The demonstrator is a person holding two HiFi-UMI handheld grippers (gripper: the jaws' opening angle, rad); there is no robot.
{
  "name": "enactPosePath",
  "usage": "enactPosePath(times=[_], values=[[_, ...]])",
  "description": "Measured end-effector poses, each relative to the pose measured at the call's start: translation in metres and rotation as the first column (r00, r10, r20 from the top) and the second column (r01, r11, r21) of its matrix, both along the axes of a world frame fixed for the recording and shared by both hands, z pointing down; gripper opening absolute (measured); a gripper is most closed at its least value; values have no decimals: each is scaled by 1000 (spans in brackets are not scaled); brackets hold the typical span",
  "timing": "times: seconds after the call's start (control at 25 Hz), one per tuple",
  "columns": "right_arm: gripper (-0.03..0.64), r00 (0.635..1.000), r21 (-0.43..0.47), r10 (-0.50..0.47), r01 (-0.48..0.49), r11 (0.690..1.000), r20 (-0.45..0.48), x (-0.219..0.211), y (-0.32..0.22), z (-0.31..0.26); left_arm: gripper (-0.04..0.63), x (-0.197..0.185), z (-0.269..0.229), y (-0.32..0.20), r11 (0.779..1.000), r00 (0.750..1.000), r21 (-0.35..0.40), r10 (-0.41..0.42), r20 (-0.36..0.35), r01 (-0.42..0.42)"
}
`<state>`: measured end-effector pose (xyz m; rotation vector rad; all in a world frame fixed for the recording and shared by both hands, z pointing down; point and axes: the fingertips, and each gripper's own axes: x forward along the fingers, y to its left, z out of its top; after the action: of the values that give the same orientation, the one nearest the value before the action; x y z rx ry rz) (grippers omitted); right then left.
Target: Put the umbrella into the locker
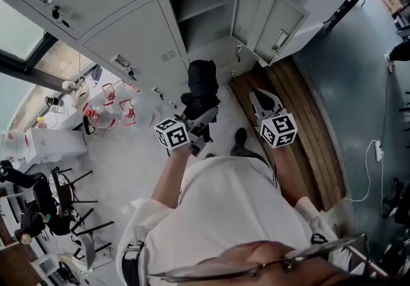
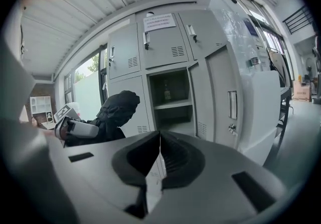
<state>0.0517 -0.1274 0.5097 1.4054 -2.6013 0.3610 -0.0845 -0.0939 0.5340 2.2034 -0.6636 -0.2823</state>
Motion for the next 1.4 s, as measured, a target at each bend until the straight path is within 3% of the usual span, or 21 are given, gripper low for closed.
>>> enactPosePath(times=[0.28,0.64,0.88,1.04,1.24,1.4], values=[[8,996,-7,-91,91,996,9,17,-54,2,238,26,8,-49,995,983,44,-95,154,90],[8,978,3,-208,208,978,29,32,-101,3,236,44,28,-99,974,909,111,-224,352,197],[8,962,11,-270,269,963,30,45,-117,6,233,45,44,-130,952,831,137,-307,464,275],[8,958,11,-286,286,958,26,52,-127,11,233,43,54,-154,930,761,183,-366,536,319],[8,958,-6,-285,285,958,29,53,-135,21,233,36,68,-183,921,690,190,-382,615,341],[8,961,1,-277,277,961,21,46,-142,22,233,20,86,-211,912,605,211,-393,692,351]])
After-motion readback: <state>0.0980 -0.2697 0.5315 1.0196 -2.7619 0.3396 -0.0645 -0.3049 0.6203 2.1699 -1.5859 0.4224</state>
